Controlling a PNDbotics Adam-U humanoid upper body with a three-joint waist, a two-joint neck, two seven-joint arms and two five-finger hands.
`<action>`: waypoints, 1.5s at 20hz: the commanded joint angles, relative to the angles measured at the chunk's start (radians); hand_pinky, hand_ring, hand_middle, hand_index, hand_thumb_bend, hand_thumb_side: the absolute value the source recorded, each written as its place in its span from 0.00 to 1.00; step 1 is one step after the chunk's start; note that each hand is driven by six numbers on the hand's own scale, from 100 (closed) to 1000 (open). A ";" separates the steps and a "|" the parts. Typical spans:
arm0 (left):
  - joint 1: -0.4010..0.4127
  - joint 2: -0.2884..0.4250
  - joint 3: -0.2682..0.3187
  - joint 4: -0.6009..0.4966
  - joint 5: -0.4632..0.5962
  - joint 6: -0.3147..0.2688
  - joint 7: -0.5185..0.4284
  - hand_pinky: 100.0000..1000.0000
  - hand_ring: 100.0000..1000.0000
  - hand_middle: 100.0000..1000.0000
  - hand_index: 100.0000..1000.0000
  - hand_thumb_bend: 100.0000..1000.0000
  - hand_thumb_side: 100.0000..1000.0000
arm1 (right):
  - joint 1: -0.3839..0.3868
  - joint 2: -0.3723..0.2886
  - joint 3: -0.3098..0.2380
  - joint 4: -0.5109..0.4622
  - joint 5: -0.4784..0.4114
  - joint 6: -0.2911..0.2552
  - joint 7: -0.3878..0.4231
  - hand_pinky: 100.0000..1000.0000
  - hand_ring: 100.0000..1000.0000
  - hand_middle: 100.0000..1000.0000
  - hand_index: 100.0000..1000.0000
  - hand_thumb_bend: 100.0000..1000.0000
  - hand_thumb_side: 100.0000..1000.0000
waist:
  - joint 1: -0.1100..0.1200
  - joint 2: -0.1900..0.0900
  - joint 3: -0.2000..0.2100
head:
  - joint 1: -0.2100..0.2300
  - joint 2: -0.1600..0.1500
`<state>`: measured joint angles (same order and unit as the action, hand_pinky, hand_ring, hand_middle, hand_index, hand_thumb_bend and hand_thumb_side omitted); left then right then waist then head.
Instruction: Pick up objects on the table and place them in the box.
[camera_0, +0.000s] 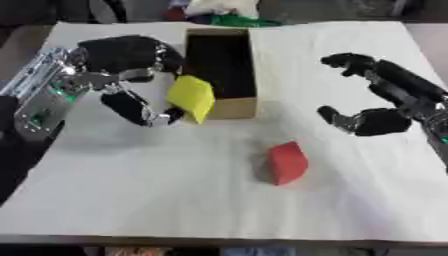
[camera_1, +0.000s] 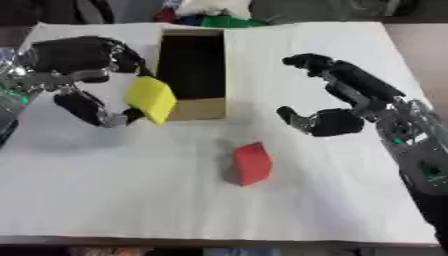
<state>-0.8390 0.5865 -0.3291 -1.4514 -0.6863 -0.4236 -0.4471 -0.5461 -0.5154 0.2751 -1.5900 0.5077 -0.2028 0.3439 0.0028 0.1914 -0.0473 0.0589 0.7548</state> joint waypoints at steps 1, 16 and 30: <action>-0.063 -0.024 0.045 0.085 -0.052 0.012 0.031 0.75 0.65 0.52 0.76 0.14 0.46 | -0.018 -0.010 -0.002 -0.005 -0.012 -0.003 0.004 0.83 0.93 0.91 1.00 0.21 0.53 | 0.000 -0.017 -0.006 | 0.002 -0.009; -0.180 -0.199 0.135 0.522 -0.354 -0.014 0.206 0.76 0.68 0.60 0.82 0.21 0.55 | -0.029 0.010 0.009 -0.007 -0.021 -0.009 0.013 0.83 0.93 0.91 1.00 0.21 0.53 | 0.000 -0.008 -0.045 | -0.005 -0.032; -0.141 -0.161 0.119 0.470 -0.427 -0.041 0.159 0.83 0.77 0.80 0.96 0.57 0.76 | -0.019 0.006 0.003 -0.005 -0.018 -0.007 0.008 0.83 0.93 0.91 1.00 0.20 0.54 | -0.001 -0.013 -0.036 | -0.010 -0.029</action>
<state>-0.9646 0.3926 -0.2121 -0.9559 -1.1058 -0.4638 -0.2813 -0.5538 -0.4948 0.2897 -1.5849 0.4946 -0.2094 0.3537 0.0037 0.1974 -0.0834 0.0503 0.7339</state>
